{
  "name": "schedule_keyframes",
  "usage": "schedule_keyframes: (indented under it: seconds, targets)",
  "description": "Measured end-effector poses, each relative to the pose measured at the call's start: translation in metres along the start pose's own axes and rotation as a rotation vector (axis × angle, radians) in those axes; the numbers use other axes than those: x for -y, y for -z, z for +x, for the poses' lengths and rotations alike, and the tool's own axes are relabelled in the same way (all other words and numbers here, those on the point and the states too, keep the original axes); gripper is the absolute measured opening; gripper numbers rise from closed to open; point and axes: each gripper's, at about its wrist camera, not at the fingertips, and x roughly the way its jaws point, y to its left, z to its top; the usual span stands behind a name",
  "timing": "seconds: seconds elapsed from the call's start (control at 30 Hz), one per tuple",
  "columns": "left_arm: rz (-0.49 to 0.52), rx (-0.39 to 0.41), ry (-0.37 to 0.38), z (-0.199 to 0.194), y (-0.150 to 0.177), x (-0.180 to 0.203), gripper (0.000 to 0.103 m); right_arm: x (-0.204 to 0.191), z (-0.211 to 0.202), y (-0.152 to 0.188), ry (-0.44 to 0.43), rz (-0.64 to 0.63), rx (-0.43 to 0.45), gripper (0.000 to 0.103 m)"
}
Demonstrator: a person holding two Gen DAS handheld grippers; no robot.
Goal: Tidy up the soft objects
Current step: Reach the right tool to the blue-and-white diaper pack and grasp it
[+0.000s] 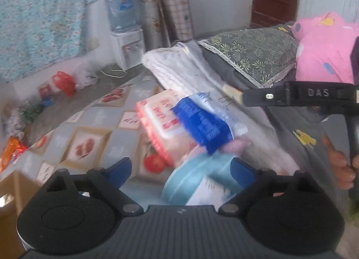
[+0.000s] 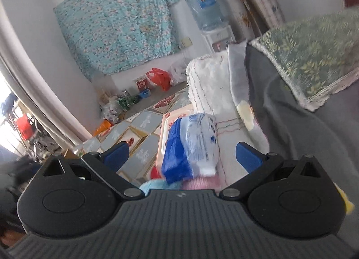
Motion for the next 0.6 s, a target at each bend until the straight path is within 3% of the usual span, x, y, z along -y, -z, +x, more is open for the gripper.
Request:
schedule_keyframes:
  seconds: [0.13, 0.3, 0.37, 0.6]
  targets:
    - [-0.025, -0.021, 0.052, 0.041, -0.021, 0.002, 0.078, 0.022, 0.046, -0.016, -0.027, 0.085, -0.048, 0.091]
    - [-0.090, -0.075, 0.151, 0.082, -0.036, 0.000, 0.062, 0.051, 0.100, -0.020, -0.068, 0.228, -0.145, 0.066]
    - [-0.125, -0.092, 0.178, 0.097, -0.040, -0.003, 0.062, 0.057, 0.113, -0.018, -0.085, 0.258, -0.172, 0.061]
    - [-0.214, -0.169, 0.281, 0.130, -0.048, -0.015, 0.073, 0.067, 0.132, -0.013, -0.187, 0.369, -0.204, 0.063]
